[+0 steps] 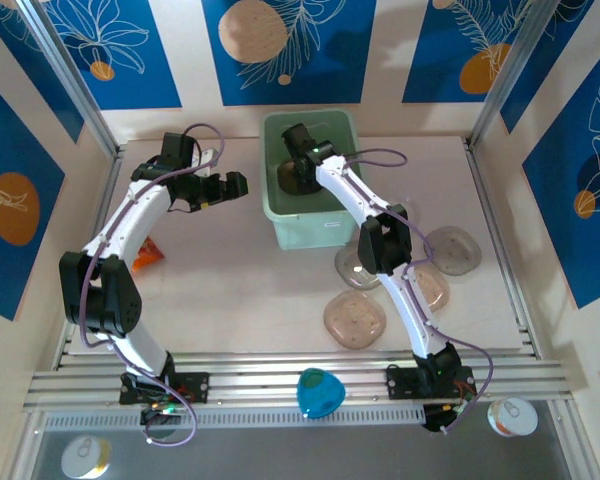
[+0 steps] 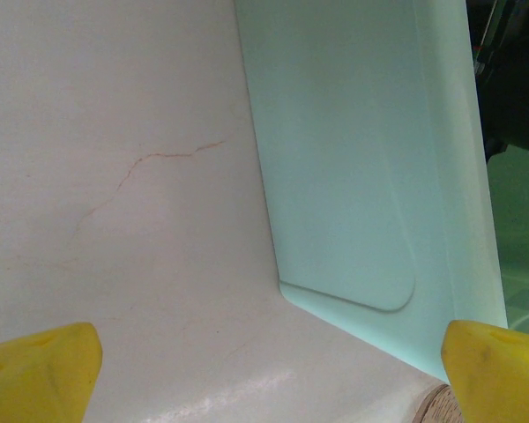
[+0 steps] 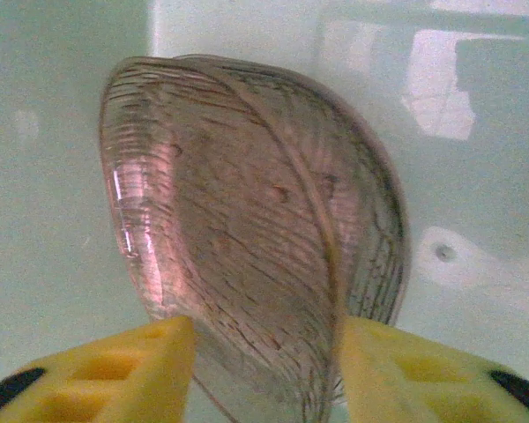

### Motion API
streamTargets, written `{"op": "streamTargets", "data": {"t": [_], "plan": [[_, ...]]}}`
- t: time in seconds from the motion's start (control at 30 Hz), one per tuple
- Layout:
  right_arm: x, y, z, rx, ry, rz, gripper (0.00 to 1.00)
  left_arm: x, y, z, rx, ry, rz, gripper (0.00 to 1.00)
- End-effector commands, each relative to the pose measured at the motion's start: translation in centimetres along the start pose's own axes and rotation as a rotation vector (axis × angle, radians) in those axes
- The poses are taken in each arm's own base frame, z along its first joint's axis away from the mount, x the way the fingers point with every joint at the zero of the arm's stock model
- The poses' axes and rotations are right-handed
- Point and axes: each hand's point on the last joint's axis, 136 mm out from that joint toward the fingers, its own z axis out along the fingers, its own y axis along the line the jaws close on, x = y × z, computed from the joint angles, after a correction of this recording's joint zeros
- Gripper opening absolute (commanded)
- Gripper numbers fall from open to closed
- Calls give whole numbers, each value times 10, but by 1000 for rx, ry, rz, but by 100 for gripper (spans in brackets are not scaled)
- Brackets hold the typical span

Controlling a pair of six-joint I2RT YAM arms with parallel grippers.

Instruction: Place the plates into the plastic bin on the countertop

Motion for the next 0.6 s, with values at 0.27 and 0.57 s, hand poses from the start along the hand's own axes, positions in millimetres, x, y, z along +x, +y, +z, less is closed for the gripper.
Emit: {"op": "streamTargets", "data": {"t": [0.27,0.57], "plan": [[6,65,-76,-240,12,-120,78,11,-1,-16,16,-7,-32,99],[2,84,-156,-345,13,-323,86,23,-7,-32,40,-57,-79,97]]}}
